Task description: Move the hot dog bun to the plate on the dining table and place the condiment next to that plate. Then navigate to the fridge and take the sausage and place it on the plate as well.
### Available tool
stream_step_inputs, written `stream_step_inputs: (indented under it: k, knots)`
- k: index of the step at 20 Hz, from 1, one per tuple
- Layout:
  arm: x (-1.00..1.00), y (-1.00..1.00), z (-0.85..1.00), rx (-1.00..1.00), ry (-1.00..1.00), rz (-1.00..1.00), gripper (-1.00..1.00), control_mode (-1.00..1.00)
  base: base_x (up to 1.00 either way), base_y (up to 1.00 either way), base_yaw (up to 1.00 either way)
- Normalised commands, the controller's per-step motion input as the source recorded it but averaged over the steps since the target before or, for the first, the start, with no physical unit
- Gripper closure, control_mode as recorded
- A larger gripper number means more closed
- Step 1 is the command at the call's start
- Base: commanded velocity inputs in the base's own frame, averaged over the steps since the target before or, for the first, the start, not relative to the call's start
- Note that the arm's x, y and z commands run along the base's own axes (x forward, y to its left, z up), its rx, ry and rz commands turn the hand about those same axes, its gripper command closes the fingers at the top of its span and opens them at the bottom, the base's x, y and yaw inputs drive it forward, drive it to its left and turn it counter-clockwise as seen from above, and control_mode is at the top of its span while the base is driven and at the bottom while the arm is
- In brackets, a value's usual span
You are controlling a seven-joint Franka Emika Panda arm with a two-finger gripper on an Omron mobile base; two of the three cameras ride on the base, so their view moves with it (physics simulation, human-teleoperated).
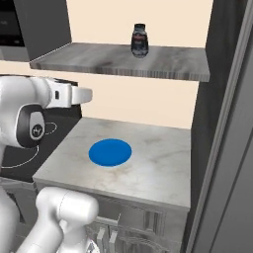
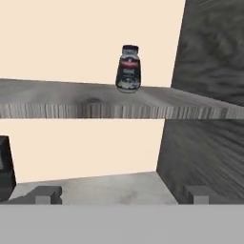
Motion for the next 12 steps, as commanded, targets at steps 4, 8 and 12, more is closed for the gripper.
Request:
stream_step_inputs:
  k: [4,8,12]
  knots:
    - [0.15,-0.19,1.00,-0.14,0.03,-0.20,-1.00,-1.00,0.00,0.00,0.00]
    - [0.32,-0.19,0.98,-0.04,0.09,-0.15,-1.00,-1.00,0.00,0.00,0.00]
    - [0.49,-0.12,0.15,0.00,-0.01,-0.03,-1.00,-1.00,0.00,0.00,0.00]
